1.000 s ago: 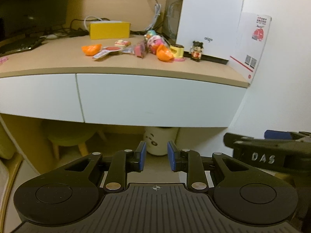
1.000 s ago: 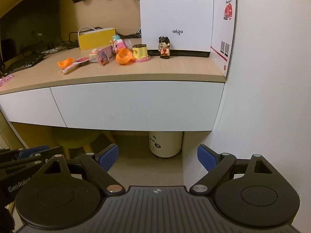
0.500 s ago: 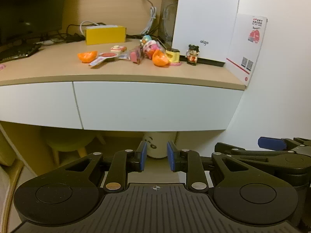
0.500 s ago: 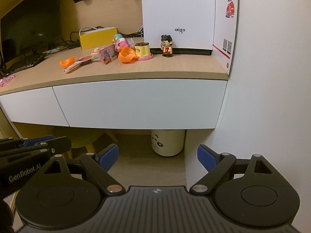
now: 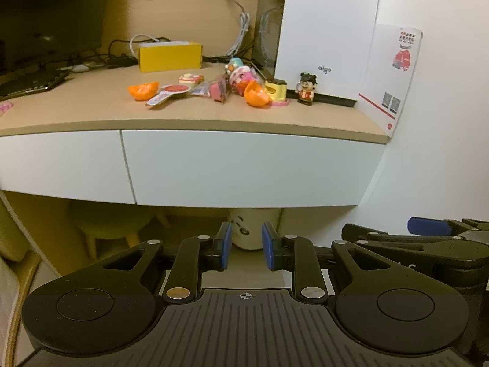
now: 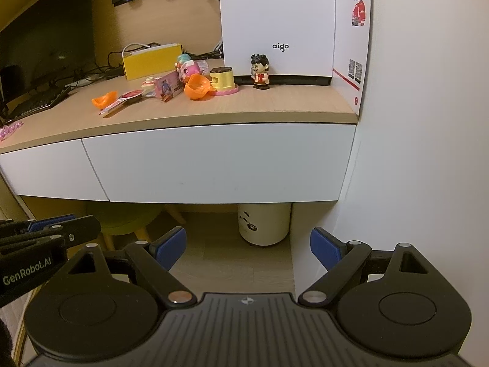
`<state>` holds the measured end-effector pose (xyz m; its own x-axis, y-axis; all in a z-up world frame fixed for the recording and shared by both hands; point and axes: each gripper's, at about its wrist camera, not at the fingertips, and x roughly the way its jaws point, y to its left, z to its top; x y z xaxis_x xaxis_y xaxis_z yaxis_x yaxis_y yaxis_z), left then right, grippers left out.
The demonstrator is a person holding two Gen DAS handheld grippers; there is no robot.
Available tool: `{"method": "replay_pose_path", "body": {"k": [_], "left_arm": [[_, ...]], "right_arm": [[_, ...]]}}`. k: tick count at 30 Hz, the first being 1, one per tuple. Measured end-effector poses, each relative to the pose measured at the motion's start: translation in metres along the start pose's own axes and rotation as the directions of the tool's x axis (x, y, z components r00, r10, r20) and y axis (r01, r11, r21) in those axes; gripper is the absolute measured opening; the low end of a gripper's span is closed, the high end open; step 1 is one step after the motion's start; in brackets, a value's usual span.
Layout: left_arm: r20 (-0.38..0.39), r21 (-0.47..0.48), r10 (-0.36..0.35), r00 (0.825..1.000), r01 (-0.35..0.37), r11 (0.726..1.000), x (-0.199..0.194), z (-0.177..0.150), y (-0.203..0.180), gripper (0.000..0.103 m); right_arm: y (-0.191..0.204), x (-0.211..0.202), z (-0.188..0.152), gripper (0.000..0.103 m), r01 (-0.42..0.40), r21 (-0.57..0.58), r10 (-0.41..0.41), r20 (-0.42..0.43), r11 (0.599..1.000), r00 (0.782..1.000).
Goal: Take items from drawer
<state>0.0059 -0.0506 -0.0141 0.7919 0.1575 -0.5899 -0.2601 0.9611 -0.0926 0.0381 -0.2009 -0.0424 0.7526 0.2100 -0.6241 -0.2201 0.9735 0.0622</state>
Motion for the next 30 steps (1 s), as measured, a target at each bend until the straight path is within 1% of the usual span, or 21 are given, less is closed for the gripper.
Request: {"method": "replay_pose_path", "body": {"k": [30], "left_arm": [[0.001, -0.002, -0.018, 1.000, 0.018, 1.000, 0.0005, 0.0011, 0.0002, 0.023]], "right_arm": [[0.0038, -0.0028, 0.0007, 0.089, -0.002, 0.000, 0.002, 0.000, 1.000, 1.000]]}}
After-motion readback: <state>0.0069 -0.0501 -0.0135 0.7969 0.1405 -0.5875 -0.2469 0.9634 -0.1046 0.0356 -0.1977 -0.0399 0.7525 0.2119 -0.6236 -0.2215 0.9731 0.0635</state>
